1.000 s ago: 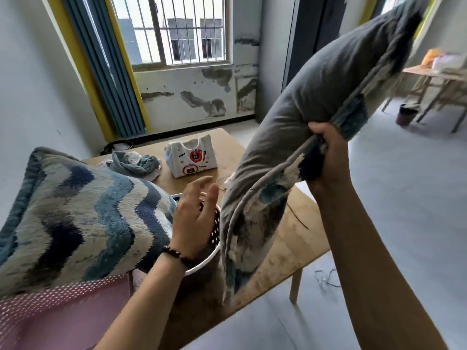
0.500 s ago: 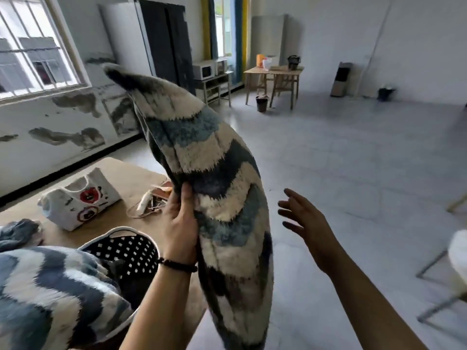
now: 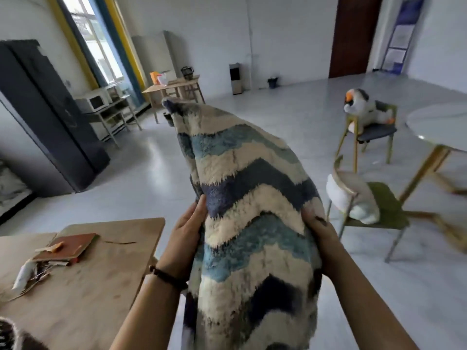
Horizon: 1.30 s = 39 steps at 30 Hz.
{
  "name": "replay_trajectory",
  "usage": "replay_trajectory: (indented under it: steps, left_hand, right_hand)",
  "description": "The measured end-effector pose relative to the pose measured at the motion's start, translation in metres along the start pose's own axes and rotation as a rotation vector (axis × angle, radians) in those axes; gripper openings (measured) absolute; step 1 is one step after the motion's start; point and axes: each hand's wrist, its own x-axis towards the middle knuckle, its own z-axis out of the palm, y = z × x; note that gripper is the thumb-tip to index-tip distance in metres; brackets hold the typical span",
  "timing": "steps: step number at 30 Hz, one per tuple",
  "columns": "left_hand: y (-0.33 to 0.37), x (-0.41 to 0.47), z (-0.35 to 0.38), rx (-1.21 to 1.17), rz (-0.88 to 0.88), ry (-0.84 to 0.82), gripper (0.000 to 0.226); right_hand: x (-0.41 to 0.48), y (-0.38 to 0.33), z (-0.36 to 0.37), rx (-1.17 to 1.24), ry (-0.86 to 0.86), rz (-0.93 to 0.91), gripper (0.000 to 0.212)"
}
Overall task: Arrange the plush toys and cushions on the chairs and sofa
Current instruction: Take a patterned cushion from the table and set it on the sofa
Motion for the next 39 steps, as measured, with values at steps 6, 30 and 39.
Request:
replay_trajectory:
  steps: [6,30,39]
  left_hand:
    - [-0.053,0.065,0.17,0.199,-0.028,0.071,0.071]
    - [-0.195,0.257,0.844,0.01,-0.132,-0.715,0.023]
    - [-0.264,0.195,1.155,-0.004,-0.109,-1.071,0.015]
  right_hand:
    - [-0.014,-0.075,-0.159,-0.094,0.405,-0.313,0.088]
    - [0.005,-0.308,-0.618,-0.24,1.385,-0.509,0.074]
    - [-0.042,-0.366,-0.865,-0.052,1.786,-0.556,0.071]
